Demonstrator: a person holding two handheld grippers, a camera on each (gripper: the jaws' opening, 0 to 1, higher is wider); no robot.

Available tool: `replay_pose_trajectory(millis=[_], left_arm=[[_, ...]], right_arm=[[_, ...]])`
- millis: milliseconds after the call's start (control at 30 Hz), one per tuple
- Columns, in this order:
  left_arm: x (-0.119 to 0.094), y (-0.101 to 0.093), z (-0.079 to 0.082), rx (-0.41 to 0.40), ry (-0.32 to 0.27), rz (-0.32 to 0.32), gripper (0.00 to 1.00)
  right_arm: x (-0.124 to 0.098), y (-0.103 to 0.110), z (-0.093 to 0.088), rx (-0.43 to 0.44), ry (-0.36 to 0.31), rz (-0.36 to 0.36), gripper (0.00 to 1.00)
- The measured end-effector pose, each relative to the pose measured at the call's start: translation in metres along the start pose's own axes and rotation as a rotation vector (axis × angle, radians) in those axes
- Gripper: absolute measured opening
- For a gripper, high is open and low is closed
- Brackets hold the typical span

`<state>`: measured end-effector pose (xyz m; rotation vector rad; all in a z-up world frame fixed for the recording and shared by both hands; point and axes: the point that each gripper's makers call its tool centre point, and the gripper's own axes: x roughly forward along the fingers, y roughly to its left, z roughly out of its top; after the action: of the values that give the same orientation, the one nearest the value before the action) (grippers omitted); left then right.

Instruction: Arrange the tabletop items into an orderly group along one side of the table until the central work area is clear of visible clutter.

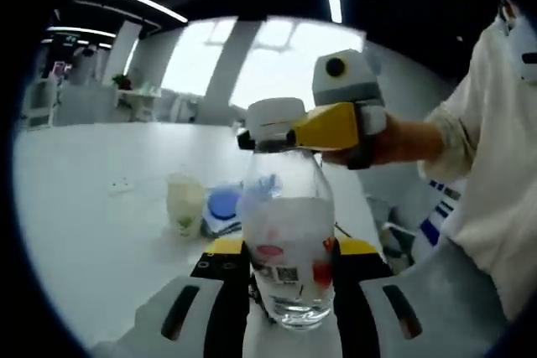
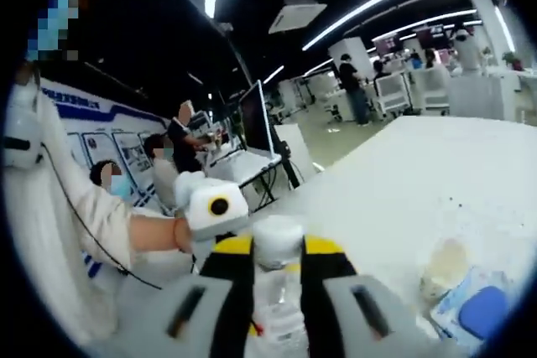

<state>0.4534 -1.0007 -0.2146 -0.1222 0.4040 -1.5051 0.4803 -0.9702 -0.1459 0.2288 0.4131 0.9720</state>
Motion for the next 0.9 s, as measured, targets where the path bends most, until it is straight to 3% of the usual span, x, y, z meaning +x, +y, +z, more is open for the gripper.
replay_pose_trajectory(millis=[100,533,600,900], left_arm=[[0.003,0.019,0.014,0.037,-0.014,0.006,0.34],[0.022,0.072,0.038,0.175,-0.032,0.012,0.34],[0.024,0.079,0.039,0.184,-0.032,0.013,0.34],[0.033,0.114,0.029,0.252,0.01,0.019,0.34]], right_arm=[[0.006,-0.013,0.015,-0.051,-0.015,-0.009,0.16],[0.02,-0.054,0.039,-0.256,-0.019,-0.08,0.16],[0.024,-0.061,0.039,-0.322,-0.006,-0.088,0.16],[0.035,-0.09,0.031,-0.359,-0.034,-0.102,0.16]])
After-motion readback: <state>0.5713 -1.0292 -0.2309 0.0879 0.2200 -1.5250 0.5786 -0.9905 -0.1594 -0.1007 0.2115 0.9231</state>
